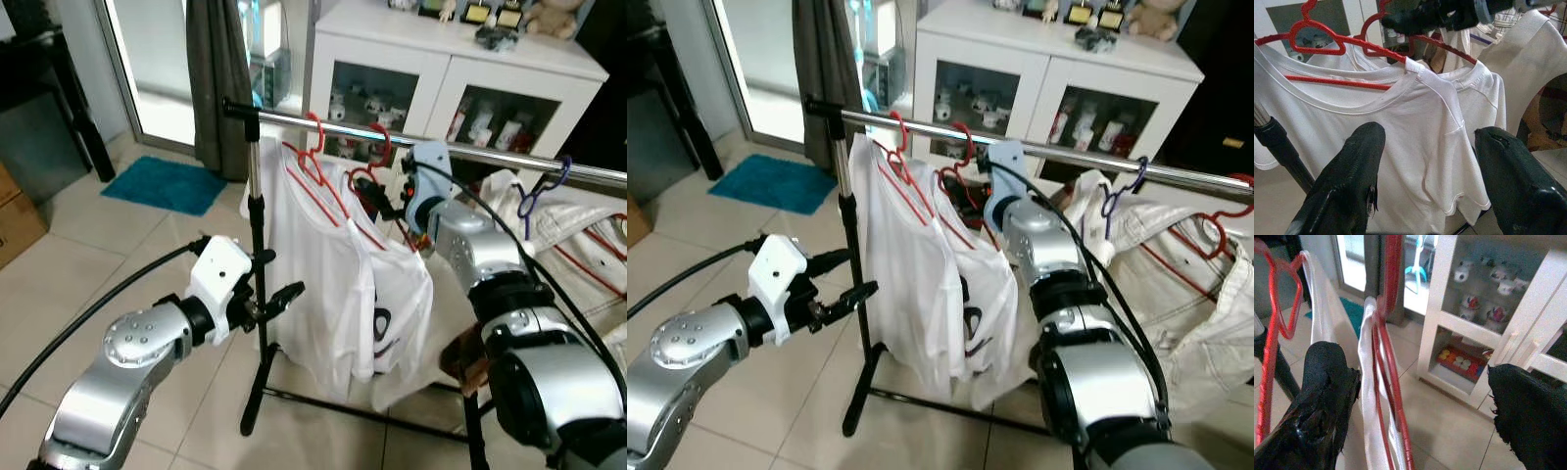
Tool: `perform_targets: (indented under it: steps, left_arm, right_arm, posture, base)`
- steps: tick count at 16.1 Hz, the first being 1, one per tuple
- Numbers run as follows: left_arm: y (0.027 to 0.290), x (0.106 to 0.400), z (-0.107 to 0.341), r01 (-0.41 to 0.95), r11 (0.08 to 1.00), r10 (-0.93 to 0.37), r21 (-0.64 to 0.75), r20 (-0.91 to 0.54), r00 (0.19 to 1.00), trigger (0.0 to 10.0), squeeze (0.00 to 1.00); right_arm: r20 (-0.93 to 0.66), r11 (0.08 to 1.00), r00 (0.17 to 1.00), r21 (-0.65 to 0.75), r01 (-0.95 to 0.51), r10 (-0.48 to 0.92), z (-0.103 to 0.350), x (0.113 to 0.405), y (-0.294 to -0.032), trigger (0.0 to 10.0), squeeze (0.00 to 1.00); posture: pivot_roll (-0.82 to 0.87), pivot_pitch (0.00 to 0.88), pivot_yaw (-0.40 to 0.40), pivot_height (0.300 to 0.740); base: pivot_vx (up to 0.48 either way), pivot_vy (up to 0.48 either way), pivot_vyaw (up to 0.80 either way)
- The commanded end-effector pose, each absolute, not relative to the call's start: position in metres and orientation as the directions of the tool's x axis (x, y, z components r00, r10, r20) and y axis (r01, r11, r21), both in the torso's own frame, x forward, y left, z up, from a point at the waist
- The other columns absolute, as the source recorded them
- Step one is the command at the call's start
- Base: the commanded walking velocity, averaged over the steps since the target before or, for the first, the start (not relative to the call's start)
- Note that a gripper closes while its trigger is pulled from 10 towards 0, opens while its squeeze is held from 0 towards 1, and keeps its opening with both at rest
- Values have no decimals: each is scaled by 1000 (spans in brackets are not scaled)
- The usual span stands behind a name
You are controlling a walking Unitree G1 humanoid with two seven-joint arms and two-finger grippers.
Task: Hang hanger
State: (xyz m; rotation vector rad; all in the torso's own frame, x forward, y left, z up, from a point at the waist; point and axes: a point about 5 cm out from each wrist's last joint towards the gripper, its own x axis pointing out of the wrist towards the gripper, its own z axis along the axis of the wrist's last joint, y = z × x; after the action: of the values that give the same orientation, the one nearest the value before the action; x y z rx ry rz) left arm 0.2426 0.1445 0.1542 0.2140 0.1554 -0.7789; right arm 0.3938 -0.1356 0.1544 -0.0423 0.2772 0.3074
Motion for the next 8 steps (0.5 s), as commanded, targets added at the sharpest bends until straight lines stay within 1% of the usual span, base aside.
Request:
perform_targets:
  steps: [1,2,3,4,8]
  left_arm:
    - [142,242,158,722,678,-692,138,-210,691,10000,0]
    - [141,242,158,723,677,-694,138,-209,689,10000,0]
    - [141,242,158,724,675,-695,138,-209,688,10000,0]
    - [141,242,157,725,675,-696,137,-208,688,10000,0]
    - [140,241,157,725,675,-696,135,-209,687,10000,0]
  right_arm:
    - [-261,953,919,16,-303,297,159,397,-138,10000,0]
    - [-271,949,911,33,-314,311,156,398,-139,6353,0]
    - [-277,946,907,39,-320,318,155,398,-140,6353,0]
    - [-296,943,897,51,-328,328,151,397,-140,0,0]
    - [-325,937,880,70,-343,347,148,398,-140,0,0]
  posture:
    - [-21,0,-62,740]
    - [-23,0,-62,740]
    - [-23,0,-62,740]
    - [-24,0,-64,740]
    - [-26,0,-68,740]
  base:
    - [0,0,0]
    - [0,0,0]
    - [0,0,0]
    - [0,0,0]
    - [0,0,0]
